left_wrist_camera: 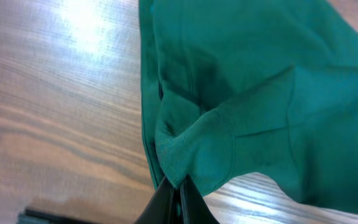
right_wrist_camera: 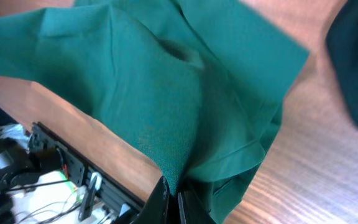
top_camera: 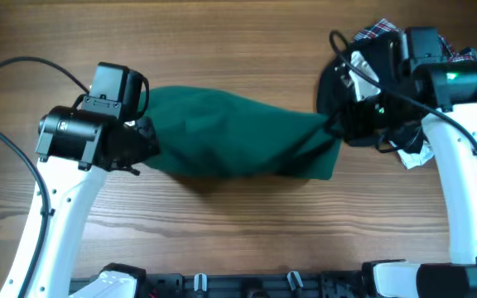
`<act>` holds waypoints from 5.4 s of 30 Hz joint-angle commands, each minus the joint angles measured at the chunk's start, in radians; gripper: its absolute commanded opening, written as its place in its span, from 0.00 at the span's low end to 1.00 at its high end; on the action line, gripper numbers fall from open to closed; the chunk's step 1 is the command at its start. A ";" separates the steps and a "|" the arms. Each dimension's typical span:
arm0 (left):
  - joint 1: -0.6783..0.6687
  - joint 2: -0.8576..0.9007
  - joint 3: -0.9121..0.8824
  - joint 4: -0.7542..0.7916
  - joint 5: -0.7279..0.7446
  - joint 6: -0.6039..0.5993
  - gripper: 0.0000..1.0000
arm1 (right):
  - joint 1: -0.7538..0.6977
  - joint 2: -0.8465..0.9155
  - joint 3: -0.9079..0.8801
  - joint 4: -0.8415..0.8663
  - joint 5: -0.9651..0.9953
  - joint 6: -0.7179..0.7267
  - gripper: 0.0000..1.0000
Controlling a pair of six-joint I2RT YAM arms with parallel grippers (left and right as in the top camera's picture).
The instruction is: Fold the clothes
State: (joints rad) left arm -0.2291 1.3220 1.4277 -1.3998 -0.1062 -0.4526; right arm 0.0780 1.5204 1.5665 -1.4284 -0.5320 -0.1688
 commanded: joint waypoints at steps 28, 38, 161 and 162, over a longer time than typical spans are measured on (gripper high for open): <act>-0.018 -0.224 -0.285 -0.124 0.210 -0.211 0.04 | 0.003 -0.337 -0.415 -0.034 -0.053 0.075 0.04; -0.018 -0.246 -0.513 0.074 0.131 -0.316 0.04 | 0.003 -0.332 -0.484 0.252 -0.053 0.117 0.04; 0.390 0.422 -0.380 0.731 0.451 0.467 0.64 | 0.670 -0.188 -0.497 0.781 0.351 0.485 0.04; 0.391 0.422 -0.380 0.730 0.435 0.467 0.64 | 0.669 -0.188 -0.497 0.782 0.351 0.486 0.04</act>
State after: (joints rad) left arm 0.1646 1.7367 1.0382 -0.6720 0.3729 -0.0006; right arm 0.7490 1.3319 1.0664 -0.6506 -0.1650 0.3344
